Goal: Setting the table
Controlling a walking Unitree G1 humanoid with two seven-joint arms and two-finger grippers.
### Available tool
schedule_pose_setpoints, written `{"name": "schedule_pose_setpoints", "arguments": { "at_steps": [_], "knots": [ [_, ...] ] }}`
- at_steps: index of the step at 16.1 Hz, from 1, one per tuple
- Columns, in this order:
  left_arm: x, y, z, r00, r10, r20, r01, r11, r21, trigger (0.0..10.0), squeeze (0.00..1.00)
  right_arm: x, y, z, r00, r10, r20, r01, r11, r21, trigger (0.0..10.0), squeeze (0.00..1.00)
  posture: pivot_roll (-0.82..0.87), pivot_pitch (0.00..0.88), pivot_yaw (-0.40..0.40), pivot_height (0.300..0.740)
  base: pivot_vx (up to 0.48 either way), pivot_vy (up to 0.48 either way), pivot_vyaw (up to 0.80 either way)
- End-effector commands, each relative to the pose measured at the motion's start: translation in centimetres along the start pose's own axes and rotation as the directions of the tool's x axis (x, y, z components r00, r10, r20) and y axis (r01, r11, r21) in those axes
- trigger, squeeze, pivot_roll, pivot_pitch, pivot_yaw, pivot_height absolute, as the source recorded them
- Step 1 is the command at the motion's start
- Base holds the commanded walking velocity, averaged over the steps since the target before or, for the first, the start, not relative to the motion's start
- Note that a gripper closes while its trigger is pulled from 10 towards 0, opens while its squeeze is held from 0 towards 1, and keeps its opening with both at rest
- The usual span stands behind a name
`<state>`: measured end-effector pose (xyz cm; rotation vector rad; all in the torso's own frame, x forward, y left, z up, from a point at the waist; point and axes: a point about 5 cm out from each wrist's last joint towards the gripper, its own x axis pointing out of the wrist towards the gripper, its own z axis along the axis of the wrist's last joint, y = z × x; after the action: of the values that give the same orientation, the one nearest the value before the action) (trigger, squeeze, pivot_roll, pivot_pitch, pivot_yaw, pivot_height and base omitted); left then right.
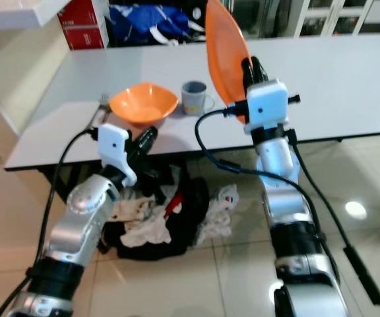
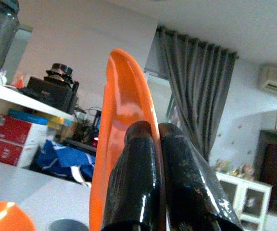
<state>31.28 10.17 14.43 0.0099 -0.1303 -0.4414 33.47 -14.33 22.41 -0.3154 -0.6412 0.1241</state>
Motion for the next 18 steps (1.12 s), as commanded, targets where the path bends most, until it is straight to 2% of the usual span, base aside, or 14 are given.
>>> {"name": "schedule_pose_setpoints", "arguments": {
  "at_steps": [1,5,6,8,13,18],
  "knots": [
    [0.2,0.2,0.2,1.000,0.019,0.006,-0.020,1.000,0.017,10.0,0.00,0.6,0.0,1.1,0.998,0.013,0.059,-0.012,1.000,-0.009,0.0,0.00,-0.10,0.000,0.060,0.736,0.000,0.000,0.00],
    [0.3,0.1,0.7,1.000,0.010,0.025,-0.010,1.000,0.020,10.0,0.00,0.9,-0.2,1.8,0.996,0.007,0.085,-0.006,1.000,-0.006,0.0,0.00,-0.10,0.000,0.059,0.736,0.000,0.000,0.00],
    [0.3,0.0,1.2,0.999,0.004,0.047,-0.005,1.000,0.015,10.0,0.00,1.6,-0.3,2.7,0.992,0.003,0.123,-0.002,1.000,-0.008,0.0,0.00,-0.10,0.000,0.058,0.736,0.439,0.000,0.00],
    [0.4,0.0,1.2,0.999,0.006,0.049,-0.006,1.000,0.017,10.0,0.00,1.8,-0.4,2.8,0.992,0.006,0.130,-0.005,1.000,-0.009,0.0,0.00,-0.10,0.000,0.055,0.736,0.439,0.000,0.00],
    [0.5,-0.3,1.5,0.999,-0.024,0.044,0.020,0.997,0.074,10.0,0.00,1.5,0.1,2.5,0.993,0.020,0.120,-0.019,1.000,-0.003,0.0,0.00,-0.09,0.000,0.057,0.736,0.459,0.000,0.00],
    [0.6,0.1,1.5,0.999,0.004,0.042,-0.006,0.999,0.040,10.0,0.00,1.5,0.3,2.3,0.993,0.026,0.118,-0.026,1.000,0.001,0.0,0.00,-0.09,0.000,0.057,0.736,0.439,0.104,0.00]
  ]
}}
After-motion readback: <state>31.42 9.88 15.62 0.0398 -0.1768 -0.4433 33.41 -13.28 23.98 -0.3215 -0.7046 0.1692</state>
